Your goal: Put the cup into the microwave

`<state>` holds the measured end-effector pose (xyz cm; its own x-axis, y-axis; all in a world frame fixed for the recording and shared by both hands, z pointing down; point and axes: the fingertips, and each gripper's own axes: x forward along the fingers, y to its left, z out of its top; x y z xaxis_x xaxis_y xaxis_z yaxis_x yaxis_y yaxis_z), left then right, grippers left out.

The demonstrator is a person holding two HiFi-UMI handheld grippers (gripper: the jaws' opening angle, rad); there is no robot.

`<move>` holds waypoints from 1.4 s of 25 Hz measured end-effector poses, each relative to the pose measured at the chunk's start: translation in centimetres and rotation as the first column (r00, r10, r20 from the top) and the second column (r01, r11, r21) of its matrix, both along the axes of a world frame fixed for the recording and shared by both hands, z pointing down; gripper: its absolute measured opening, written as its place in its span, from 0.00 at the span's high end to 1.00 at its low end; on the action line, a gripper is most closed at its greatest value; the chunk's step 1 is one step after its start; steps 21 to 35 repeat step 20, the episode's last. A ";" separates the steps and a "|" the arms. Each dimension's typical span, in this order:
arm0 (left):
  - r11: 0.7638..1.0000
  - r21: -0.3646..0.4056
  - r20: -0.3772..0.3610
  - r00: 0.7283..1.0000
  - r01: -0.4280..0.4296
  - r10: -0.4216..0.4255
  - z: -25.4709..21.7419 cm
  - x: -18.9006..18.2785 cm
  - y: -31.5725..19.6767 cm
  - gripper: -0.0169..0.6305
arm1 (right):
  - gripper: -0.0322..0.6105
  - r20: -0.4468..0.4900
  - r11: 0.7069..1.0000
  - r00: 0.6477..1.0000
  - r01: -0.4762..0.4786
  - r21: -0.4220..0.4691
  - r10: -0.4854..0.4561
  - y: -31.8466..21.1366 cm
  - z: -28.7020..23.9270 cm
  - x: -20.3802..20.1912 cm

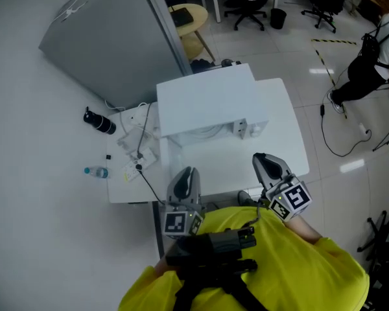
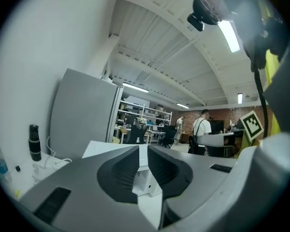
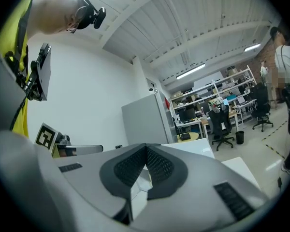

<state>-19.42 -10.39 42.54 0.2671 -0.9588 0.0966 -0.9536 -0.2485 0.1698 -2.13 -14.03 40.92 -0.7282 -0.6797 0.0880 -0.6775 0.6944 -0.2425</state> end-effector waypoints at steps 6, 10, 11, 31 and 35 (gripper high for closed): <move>0.998 -0.048 -0.088 0.996 -0.030 0.026 1.1 0.3 0.7 0.90 | 0.95 -0.005 0.998 0.998 0.055 -0.005 -0.055 2.0 -0.1 -2.4; 0.996 -0.075 -0.086 0.996 -0.041 0.034 0.9 -0.6 1.6 0.90 | 0.95 0.012 0.996 0.996 0.085 -0.014 -0.084 2.3 -0.4 -4.3; 0.997 -0.072 -0.081 0.996 -0.035 0.029 0.9 -1.0 1.9 0.90 | 0.95 0.013 0.996 0.996 0.091 -0.013 -0.091 2.4 -0.5 -4.9; 0.996 -0.089 -0.055 0.998 -0.009 0.005 2.6 -3.9 4.0 0.90 | 0.95 0.018 0.991 0.991 0.131 -0.026 -0.130 4.2 0.9 -8.4; 0.996 -0.089 -0.055 0.998 -0.009 0.005 2.6 -3.9 4.0 0.90 | 0.95 0.018 0.991 0.991 0.131 -0.026 -0.130 4.2 0.9 -8.4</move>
